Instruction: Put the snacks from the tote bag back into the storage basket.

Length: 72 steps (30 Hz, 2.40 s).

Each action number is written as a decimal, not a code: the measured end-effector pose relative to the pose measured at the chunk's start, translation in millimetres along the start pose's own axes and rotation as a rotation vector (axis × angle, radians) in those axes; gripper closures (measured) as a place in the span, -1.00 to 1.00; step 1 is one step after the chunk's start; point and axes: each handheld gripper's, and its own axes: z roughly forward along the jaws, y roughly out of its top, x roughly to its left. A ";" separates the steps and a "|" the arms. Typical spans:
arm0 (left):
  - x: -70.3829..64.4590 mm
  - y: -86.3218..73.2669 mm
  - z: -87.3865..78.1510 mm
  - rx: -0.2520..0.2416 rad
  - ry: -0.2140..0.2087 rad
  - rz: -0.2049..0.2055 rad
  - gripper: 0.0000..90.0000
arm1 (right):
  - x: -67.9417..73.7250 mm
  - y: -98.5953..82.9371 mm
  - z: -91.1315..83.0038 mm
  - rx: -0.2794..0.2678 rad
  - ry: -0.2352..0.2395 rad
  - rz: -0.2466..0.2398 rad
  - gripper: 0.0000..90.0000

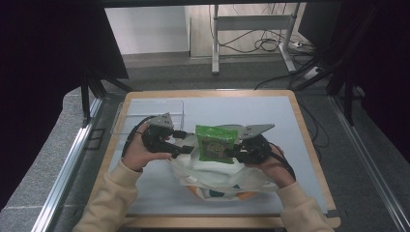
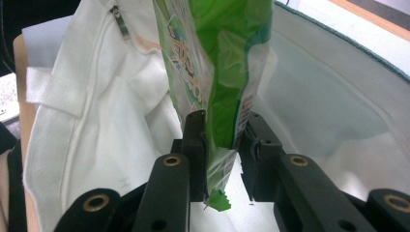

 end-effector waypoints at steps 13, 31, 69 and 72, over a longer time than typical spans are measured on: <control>-3.2 26.1 -18.0 0.034 0.025 0.076 -0.24 | -2.7 3.2 -1.5 0.014 0.041 -0.020 0.62; -1.1 46.9 1.0 0.137 -0.038 0.157 -0.19 | 9.4 13.8 14.2 0.097 0.056 -0.082 0.62; 4.5 40.5 -8.7 0.142 -0.065 0.109 0.66 | 5.0 3.9 -26.8 -0.064 0.043 0.016 -0.02; 5.3 42.3 -15.5 0.125 -0.065 0.109 0.66 | 4.3 -0.3 -29.1 -0.064 0.030 0.021 -0.03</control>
